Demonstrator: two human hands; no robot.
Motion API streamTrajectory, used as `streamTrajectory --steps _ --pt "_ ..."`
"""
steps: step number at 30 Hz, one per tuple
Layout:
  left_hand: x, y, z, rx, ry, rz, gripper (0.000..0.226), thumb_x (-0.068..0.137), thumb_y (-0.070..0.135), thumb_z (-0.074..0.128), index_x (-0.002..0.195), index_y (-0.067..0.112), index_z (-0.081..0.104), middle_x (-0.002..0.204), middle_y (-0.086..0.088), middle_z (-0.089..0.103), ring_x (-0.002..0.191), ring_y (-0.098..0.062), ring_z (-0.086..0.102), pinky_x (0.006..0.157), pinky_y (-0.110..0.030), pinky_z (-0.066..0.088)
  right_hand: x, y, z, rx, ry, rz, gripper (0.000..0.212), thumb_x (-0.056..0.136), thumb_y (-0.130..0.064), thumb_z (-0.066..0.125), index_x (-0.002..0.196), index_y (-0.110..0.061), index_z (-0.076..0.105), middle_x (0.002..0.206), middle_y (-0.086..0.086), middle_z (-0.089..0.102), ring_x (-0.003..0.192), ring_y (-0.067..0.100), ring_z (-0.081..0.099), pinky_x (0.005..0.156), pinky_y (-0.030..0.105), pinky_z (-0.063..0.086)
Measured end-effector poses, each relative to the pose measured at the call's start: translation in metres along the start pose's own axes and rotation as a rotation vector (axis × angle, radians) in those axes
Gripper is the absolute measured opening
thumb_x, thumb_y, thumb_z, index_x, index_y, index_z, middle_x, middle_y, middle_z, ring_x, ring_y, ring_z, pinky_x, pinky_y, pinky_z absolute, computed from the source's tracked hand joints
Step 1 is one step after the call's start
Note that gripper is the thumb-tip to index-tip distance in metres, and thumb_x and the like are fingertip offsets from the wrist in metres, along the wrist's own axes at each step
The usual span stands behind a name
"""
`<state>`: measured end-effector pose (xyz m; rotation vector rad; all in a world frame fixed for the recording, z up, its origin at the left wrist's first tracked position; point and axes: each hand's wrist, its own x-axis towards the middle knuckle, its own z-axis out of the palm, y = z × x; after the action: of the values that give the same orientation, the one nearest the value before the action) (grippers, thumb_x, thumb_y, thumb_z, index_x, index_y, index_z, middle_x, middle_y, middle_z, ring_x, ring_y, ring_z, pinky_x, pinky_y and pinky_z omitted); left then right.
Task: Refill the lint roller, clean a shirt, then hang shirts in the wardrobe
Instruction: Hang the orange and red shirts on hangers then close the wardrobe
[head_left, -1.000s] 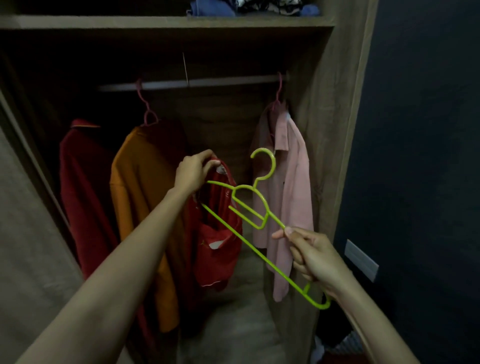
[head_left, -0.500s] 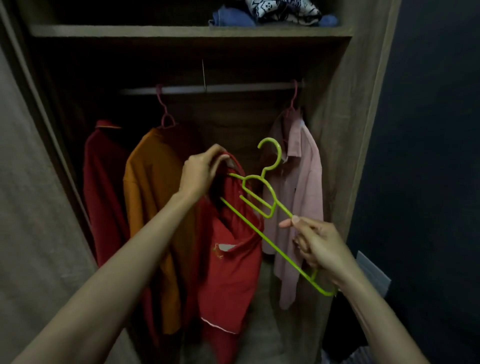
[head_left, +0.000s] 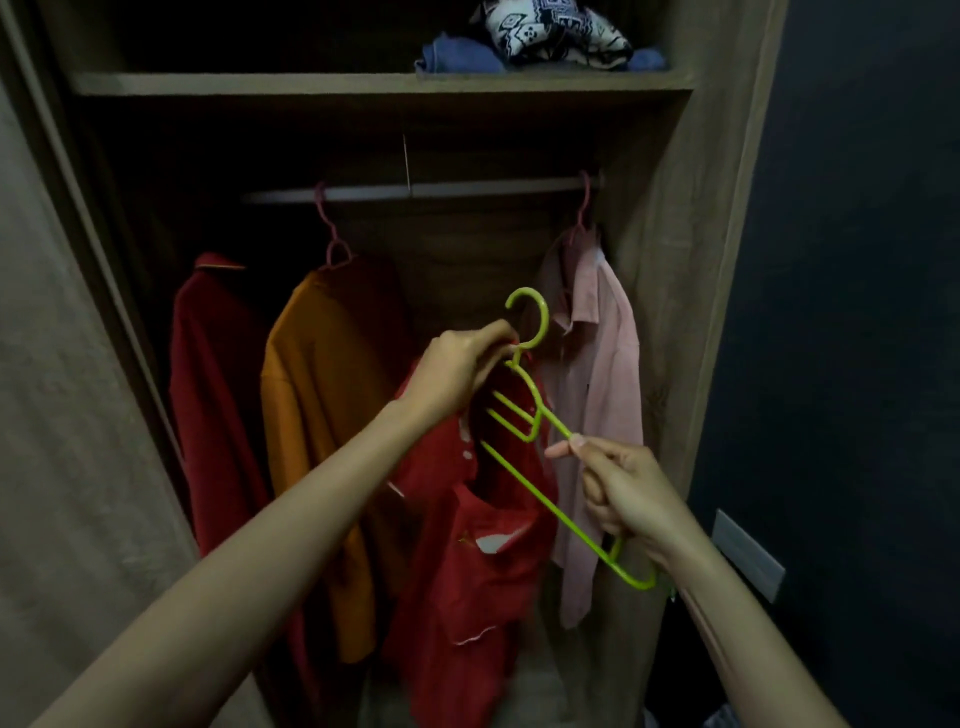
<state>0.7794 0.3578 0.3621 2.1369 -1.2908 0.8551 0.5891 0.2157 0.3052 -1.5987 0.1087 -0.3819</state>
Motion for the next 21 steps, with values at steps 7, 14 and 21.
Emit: streamTrajectory --steps 7,14,21 --pt "0.011 -0.009 -0.023 0.165 -0.199 0.185 0.041 0.1 0.048 0.021 0.105 0.023 0.053 0.09 0.0 0.059 0.091 -0.021 0.061 0.094 -0.037 0.041 0.01 0.006 -0.019 0.092 -0.05 -0.033 0.029 0.098 -0.026 0.045 0.099 -0.012 0.07 0.046 -0.005 0.024 0.035 0.005 0.018 0.035 0.015 0.013" --pt "0.007 -0.016 -0.029 0.223 -0.084 0.084 0.035 0.095 0.058 0.032 0.1 0.027 0.047 0.095 0.001 0.061 0.091 -0.023 0.063 0.064 -0.034 0.047 0.027 0.017 -0.027 -0.741 0.561 -0.562 0.023 0.094 -0.03 0.056 0.112 -0.018 0.065 0.094 -0.007 0.058 0.09 0.011 0.058 0.08 0.03 0.04" --pt "0.005 -0.013 -0.054 0.258 0.035 0.013 0.033 0.096 0.056 0.031 0.095 0.026 0.045 0.091 0.0 0.06 0.09 -0.026 0.062 0.064 -0.039 0.049 0.015 0.081 0.038 -0.996 0.325 -0.721 0.035 0.096 -0.039 0.039 0.102 -0.019 0.067 0.085 0.0 0.056 0.079 0.023 0.058 0.068 0.036 0.044"
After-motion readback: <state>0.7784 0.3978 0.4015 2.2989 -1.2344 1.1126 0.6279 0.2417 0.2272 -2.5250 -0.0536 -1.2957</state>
